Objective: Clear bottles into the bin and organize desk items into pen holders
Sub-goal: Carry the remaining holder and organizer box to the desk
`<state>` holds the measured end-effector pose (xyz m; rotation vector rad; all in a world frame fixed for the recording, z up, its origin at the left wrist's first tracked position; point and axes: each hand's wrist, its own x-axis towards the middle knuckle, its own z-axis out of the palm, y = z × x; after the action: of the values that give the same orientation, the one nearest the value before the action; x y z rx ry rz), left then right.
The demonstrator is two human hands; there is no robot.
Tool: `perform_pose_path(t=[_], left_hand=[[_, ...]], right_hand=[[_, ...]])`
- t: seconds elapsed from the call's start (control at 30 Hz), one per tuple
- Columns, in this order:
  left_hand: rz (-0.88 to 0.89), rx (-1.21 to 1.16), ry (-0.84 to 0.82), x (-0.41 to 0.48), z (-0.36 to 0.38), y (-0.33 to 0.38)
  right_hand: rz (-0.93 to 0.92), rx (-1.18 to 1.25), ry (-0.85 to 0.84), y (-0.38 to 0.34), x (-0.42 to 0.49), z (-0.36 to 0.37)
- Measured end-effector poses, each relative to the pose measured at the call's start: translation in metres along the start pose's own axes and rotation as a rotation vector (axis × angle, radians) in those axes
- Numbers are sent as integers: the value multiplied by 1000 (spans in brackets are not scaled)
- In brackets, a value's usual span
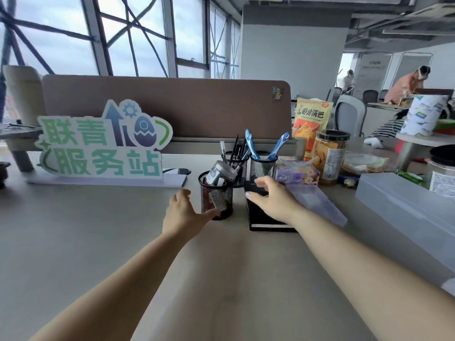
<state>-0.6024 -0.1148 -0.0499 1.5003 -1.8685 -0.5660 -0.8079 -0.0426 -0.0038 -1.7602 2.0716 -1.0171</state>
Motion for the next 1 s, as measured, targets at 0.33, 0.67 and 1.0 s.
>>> perform_pose_path(t=[0.33,0.67,1.0], left_hand=[[34,-208,-76,30,34,-3],[-95,-66,29,63,17,-21],[-113,-83,97,116,34,-31]], right_hand=[[-70,256,56,-25,54,48],[10,703,486,-25,79,53],[29,-108,106,-1,99,93]])
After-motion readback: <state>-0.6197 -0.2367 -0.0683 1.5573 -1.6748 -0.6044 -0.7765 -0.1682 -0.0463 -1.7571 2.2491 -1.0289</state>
